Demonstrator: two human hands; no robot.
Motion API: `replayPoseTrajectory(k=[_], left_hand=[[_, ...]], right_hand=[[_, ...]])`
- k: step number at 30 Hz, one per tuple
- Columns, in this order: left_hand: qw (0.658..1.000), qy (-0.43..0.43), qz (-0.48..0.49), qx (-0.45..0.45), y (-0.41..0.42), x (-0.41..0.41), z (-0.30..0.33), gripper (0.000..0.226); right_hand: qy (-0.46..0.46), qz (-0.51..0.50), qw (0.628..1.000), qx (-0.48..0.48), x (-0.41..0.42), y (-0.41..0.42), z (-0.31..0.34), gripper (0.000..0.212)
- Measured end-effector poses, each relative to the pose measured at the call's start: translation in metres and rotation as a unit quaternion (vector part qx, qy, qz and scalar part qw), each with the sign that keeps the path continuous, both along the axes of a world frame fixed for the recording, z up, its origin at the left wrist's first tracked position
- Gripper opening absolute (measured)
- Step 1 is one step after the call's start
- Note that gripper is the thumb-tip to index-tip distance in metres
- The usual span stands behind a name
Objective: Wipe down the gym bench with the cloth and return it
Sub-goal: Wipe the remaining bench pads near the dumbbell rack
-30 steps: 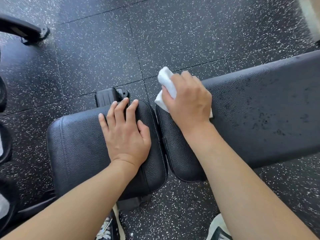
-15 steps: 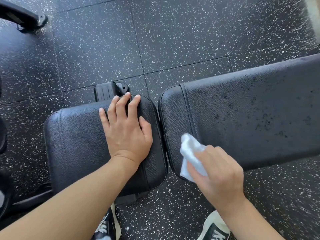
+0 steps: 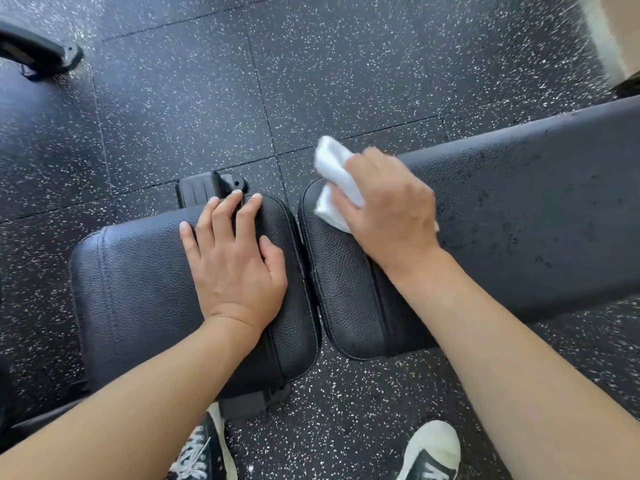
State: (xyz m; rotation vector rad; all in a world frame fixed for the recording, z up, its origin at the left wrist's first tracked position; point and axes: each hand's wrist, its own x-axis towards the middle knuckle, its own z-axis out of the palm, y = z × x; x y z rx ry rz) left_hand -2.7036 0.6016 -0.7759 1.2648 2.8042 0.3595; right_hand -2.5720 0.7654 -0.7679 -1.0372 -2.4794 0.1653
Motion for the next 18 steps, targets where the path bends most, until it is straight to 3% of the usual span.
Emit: replayPoseTrajectory(k=[5, 9, 15, 18], left_hand=[[1.0, -0.003, -0.004, 0.004, 0.0, 0.0, 0.001, 0.057], [1.0, 0.0, -0.003, 0.007, 0.0, 0.0, 0.001, 0.057], [1.0, -0.002, -0.001, 0.004, 0.001, 0.0, 0.002, 0.058], [1.0, -0.005, -0.002, 0.005, 0.002, 0.001, 0.002, 0.058]], right_hand=[[-0.021, -0.131, 0.99, -0.042, 0.073, 0.028, 0.0, 0.029], [-0.008, -0.205, 0.976, -0.074, 0.047, 0.022, 0.002, 0.026], [-0.032, -0.082, 0.996, -0.031, -0.053, -0.008, -0.004, 0.023], [-0.017, -0.042, 0.999, -0.02, -0.046, -0.008, -0.002, 0.022]])
